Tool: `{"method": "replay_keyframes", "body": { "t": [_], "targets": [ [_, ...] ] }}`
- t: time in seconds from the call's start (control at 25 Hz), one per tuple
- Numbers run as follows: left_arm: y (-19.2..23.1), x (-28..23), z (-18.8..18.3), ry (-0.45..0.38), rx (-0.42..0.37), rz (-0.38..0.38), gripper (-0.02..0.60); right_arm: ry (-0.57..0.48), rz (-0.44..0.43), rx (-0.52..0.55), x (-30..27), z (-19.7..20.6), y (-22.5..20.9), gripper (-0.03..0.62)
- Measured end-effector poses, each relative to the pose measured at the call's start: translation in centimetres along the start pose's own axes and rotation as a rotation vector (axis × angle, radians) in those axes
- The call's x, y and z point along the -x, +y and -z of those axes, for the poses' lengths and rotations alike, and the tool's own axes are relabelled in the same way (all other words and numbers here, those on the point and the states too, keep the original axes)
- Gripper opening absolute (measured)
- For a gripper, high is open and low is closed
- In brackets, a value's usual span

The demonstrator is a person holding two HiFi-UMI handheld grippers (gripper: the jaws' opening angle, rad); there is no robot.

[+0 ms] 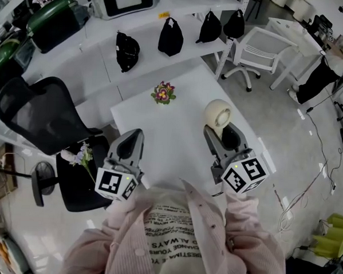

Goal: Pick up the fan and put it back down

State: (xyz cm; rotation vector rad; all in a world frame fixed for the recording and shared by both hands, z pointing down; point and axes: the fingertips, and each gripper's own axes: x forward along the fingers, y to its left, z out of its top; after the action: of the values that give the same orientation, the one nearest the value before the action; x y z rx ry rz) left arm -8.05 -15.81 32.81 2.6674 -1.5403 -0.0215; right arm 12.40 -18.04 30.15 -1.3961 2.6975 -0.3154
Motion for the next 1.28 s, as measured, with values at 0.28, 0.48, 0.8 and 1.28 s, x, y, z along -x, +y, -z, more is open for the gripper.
{"method": "replay_keyframes", "body": {
  "t": [0.28, 0.48, 0.8, 1.28],
  "targets": [
    [-0.9, -0.6, 2.0, 0.044, 0.024, 0.013, 0.002, 0.057, 0.015, 0.021, -0.5, 1.5, -0.8, 0.186],
    [-1.0, -1.3, 4.5, 0.097, 0.047, 0.017, 0.002, 0.098, 0.029, 0.004, -1.4, 3.4, -1.7, 0.186],
    [-1.0, -2.2, 9.2, 0.193, 0.101, 0.017, 0.002, 0.194, 0.021, -0.003, -3.8, 7.9, -2.2, 0.186],
    [0.4, -2.9, 16.0, 0.334, 0.169, -0.001, 0.002, 0.351, 0.011, -0.027, -6.9, 16.3, -2.8, 0.186]
  ]
}}
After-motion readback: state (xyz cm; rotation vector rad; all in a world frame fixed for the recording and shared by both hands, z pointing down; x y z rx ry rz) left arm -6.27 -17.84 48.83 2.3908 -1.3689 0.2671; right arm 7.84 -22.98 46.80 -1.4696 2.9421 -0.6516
